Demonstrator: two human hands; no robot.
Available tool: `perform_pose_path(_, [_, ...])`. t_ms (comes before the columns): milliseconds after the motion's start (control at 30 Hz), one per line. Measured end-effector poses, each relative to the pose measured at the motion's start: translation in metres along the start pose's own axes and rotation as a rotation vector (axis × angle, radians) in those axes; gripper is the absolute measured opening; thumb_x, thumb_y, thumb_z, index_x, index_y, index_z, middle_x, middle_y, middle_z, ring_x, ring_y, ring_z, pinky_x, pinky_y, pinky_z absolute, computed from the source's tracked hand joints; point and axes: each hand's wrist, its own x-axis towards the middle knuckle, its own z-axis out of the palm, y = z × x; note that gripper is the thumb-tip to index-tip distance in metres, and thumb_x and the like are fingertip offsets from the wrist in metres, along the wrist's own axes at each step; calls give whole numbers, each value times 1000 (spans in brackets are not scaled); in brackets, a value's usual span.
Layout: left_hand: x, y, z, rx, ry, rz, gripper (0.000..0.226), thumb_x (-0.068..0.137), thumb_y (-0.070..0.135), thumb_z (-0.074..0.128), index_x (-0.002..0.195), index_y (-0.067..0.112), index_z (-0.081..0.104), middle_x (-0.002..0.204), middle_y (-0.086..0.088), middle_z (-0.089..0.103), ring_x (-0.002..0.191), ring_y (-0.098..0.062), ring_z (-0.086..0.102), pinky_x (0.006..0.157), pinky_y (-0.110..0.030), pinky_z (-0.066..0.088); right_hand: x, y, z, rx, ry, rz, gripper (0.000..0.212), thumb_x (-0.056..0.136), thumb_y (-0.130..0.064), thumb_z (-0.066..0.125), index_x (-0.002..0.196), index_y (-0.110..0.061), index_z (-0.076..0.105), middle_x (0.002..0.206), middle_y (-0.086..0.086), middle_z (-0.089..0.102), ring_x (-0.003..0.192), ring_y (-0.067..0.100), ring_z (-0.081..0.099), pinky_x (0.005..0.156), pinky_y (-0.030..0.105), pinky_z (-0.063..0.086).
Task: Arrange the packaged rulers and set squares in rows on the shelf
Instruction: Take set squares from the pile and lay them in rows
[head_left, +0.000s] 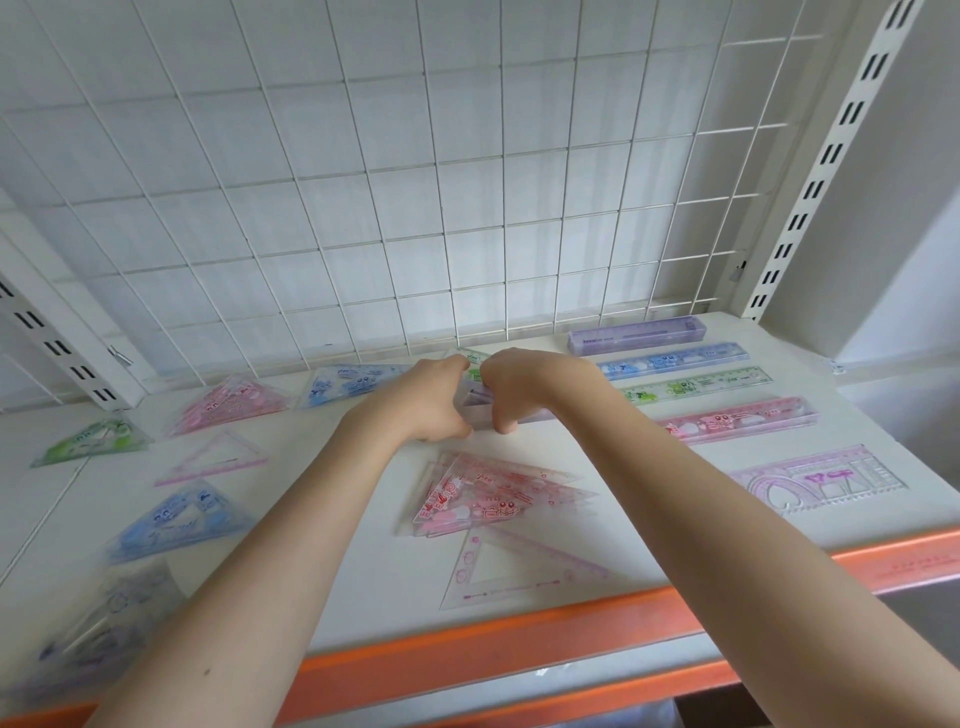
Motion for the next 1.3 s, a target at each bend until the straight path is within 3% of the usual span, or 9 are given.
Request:
perform_pose_path(300, [-2, -2, 0, -66, 5, -4, 83, 77, 19, 69, 146, 22, 22, 133, -8, 45, 99, -25, 59, 83, -40, 53, -2, 0, -4, 33, -18, 13, 26, 73, -10, 66, 66, -11, 40, 72, 2, 39, 59, 17, 42, 53, 24, 30])
perform_pose_path(467, [-1, -3, 2, -109, 9, 5, 86, 75, 17, 71, 145, 25, 22, 126, -8, 49, 99, -24, 60, 86, -40, 52, -4, 0, -7, 59, -45, 21, 26, 74, -13, 65, 89, -9, 44, 78, 0, 40, 75, 23, 49, 56, 25, 34])
perform_pose_path(633, [-1, -4, 2, -105, 13, 12, 87, 75, 21, 72, 146, 22, 21, 131, -7, 48, 102, -24, 58, 88, -40, 51, -4, 1, -8, 74, -68, 46, 26, 75, -13, 65, 72, -14, 39, 80, 2, 43, 63, 18, 45, 55, 24, 33])
perform_pose_path(700, [0, -6, 2, -57, 11, 1, 83, 76, 25, 72, 144, 17, 24, 133, -8, 46, 107, -24, 55, 89, -40, 50, -7, 1, -9, 65, -69, 52, 23, 75, -14, 66, 91, -9, 49, 94, 5, 49, 74, 23, 51, 58, 25, 35])
perform_pose_path(833, [0, -10, 0, 63, -17, -33, 68, 77, 33, 72, 131, 6, 41, 129, -10, 49, 111, -25, 52, 92, -38, 47, -11, 4, -12, 11, -87, 90, 52, 75, -19, 68, 123, -10, 49, 118, 6, 52, 100, 28, 56, 72, 31, 44])
perform_pose_path(933, [1, -8, -4, 93, -78, -46, 50, 79, 33, 70, 117, 4, 54, 116, -9, 56, 98, -23, 56, 79, -31, 47, -11, 4, -12, 11, -99, 88, 52, 75, -19, 68, 123, -9, 50, 118, 7, 53, 100, 29, 57, 70, 31, 43])
perform_pose_path(1033, [6, -6, -4, 83, -93, -56, 27, 77, 29, 69, 73, 9, 52, 73, -5, 50, 62, -19, 46, 51, -24, 34, -8, 1, -11, 2, -99, 64, 40, 75, -17, 67, 110, -9, 51, 108, 6, 52, 93, 28, 56, 67, 29, 42])
perform_pose_path(1167, [10, -2, -7, 140, -105, -64, 28, 74, 26, 66, 62, 12, 45, 62, -2, 43, 56, -19, 43, 50, -24, 29, -4, -1, -11, -18, -91, 54, 27, 74, -15, 66, 71, -15, 39, 80, 1, 43, 76, 25, 50, 60, 26, 37])
perform_pose_path(1300, [13, -3, -8, 160, -119, -53, 22, 70, 26, 65, 63, 11, 50, 62, -3, 48, 57, -22, 47, 55, -26, 34, -1, -3, -11, -26, -76, 39, 31, 74, -14, 66, 67, -15, 36, 75, 1, 41, 61, 18, 44, 59, 25, 34])
